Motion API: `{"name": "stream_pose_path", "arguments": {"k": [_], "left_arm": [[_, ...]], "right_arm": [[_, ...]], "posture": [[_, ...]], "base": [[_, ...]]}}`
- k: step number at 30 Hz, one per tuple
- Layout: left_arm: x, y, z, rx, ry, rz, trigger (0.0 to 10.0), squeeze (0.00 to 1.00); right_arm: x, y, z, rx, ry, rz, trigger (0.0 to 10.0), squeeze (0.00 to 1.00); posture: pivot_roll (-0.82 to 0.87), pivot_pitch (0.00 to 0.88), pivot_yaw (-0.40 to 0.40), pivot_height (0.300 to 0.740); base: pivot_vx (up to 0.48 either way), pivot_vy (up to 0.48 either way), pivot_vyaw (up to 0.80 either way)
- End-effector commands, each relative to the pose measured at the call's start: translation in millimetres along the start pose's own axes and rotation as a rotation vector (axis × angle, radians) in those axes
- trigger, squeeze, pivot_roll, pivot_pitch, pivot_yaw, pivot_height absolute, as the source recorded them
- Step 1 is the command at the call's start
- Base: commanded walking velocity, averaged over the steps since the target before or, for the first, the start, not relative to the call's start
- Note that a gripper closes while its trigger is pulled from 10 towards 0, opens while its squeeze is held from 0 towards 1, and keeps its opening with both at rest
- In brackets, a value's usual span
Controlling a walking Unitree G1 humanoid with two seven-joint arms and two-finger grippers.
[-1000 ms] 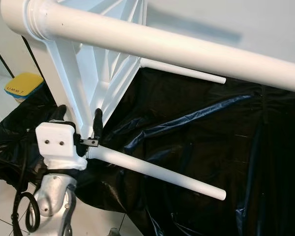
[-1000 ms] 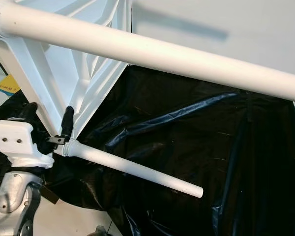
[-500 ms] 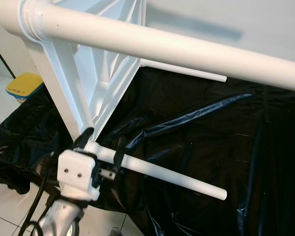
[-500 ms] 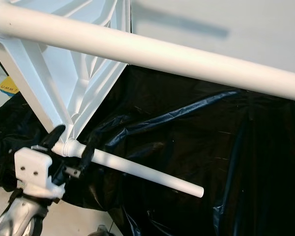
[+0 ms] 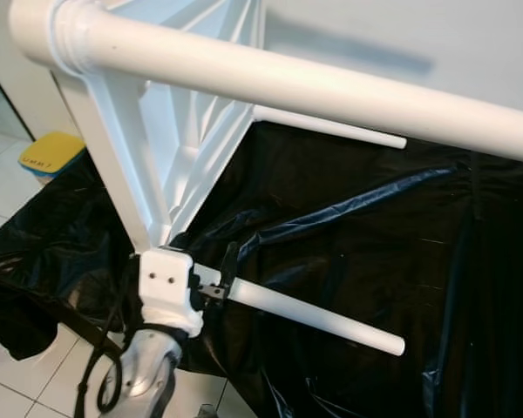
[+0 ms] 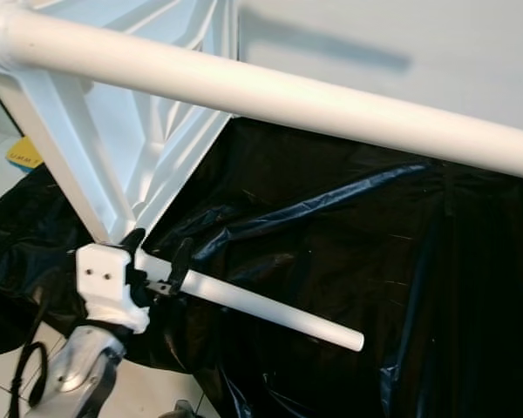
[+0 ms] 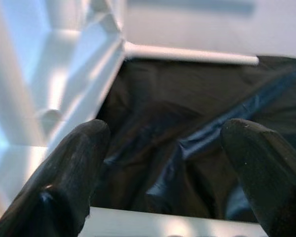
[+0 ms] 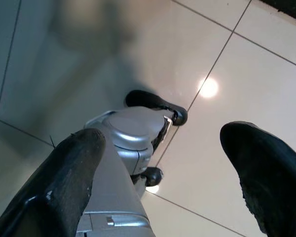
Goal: Building children table
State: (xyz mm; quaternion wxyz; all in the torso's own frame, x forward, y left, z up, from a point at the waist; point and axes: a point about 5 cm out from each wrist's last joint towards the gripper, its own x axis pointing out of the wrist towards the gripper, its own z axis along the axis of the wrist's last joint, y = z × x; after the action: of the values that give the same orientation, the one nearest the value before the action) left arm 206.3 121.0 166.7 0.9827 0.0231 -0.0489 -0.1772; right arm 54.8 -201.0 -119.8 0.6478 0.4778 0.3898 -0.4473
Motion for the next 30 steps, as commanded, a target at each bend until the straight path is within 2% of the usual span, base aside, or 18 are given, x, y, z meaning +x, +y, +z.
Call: {"name": "stream_pose_path", "arguments": {"k": [1, 4, 5, 6, 7, 13, 14, 18, 20, 24, 30], "left_arm": [[0.3, 0.7, -4.5, 0.008, 0.028, 0.022, 10.0, 0.0], [4.7, 1.3, -9.1, 0.028, 0.05, 0.018, 10.0, 0.0], [15.9, 4.6, -16.3, 0.022, 0.07, -0.007, 10.0, 0.0], [15.9, 4.6, -16.3, 0.022, 0.07, -0.007, 10.0, 0.0], [24.3, 7.0, -18.7, 0.013, 0.072, -0.017, 10.0, 0.0], [30.7, 6.8, -18.5, 0.018, 0.062, -0.035, 10.0, 0.0], [35.7, 6.7, -20.0, 0.006, 0.067, -0.041, 10.0, 0.0], [51.0, 5.5, -22.6, -0.031, 0.064, -0.059, 10.0, 0.0], [54.9, 6.6, -23.6, -0.047, 0.062, -0.055, 10.0, 0.0], [66.9, 14.1, -31.1, -0.147, 0.082, 0.003, 10.0, 0.0], [72.1, 14.2, -33.8, -0.136, 0.098, 0.024, 10.0, 0.0]], "right_arm": [[4.9, 90.2, -6.8, -1.602, -0.002, 0.319, 10.0, 0.0], [4.9, 90.6, -7.2, -1.596, -0.005, 0.318, 10.0, 0.0], [4.9, 91.0, -6.5, -1.54, -0.022, 0.304, 10.0, 0.0], [4.9, 91.0, -6.5, -1.54, -0.022, 0.304, 10.0, 0.0], [5.0, 90.8, -5.7, -1.497, -0.032, 0.292, 10.0, 0.0], [5.0, 90.6, -5.8, -1.482, -0.034, 0.29, 10.0, 0.0], [5.1, 90.4, -5.4, -1.468, -0.041, 0.284, 10.0, 0.0], [5.3, 89.4, -3.0, -1.445, -0.059, 0.269, 10.0, 0.0], [5.3, 89.2, -2.0, -1.446, -0.064, 0.266, 10.0, 0.0], [5.7, 86.8, 1.6, -1.471, -0.068, 0.258, 10.0, 0.0], [5.6, 85.6, 2.1, -1.537, -0.056, 0.281, 10.0, 0.0]], "posture": [[0.22, 0.048, -0.047, 0.74], [0.2, 0.043, -0.033, 0.74], [0.13, 0.03, 0.014, 0.74], [0.13, 0.03, 0.014, 0.74], [0.11, 0.03, 0.028, 0.74], [0.1, 0.027, 0.041, 0.74], [0.05, 0.016, 0.074, 0.74], [0.02, 0.009, 0.092, 0.74], [0.01, 0.008, 0.096, 0.74], [-0.01, 0.005, 0.096, 0.74], [0.0, 0.004, 0.092, 0.74]], "base": [[0.0, 0.0, 0.0], [0.0, 0.0, 0.0], [0.0, 0.0, 0.0], [0.0, 0.0, 0.0], [0.0, 0.0, 0.0], [0.0, 0.0, 0.0], [0.0, 0.0, 0.0], [0.0, 0.0, 0.0], [0.0, 0.0, 0.0], [0.0, 0.0, 0.0], [0.0, 0.0, 0.0]]}}
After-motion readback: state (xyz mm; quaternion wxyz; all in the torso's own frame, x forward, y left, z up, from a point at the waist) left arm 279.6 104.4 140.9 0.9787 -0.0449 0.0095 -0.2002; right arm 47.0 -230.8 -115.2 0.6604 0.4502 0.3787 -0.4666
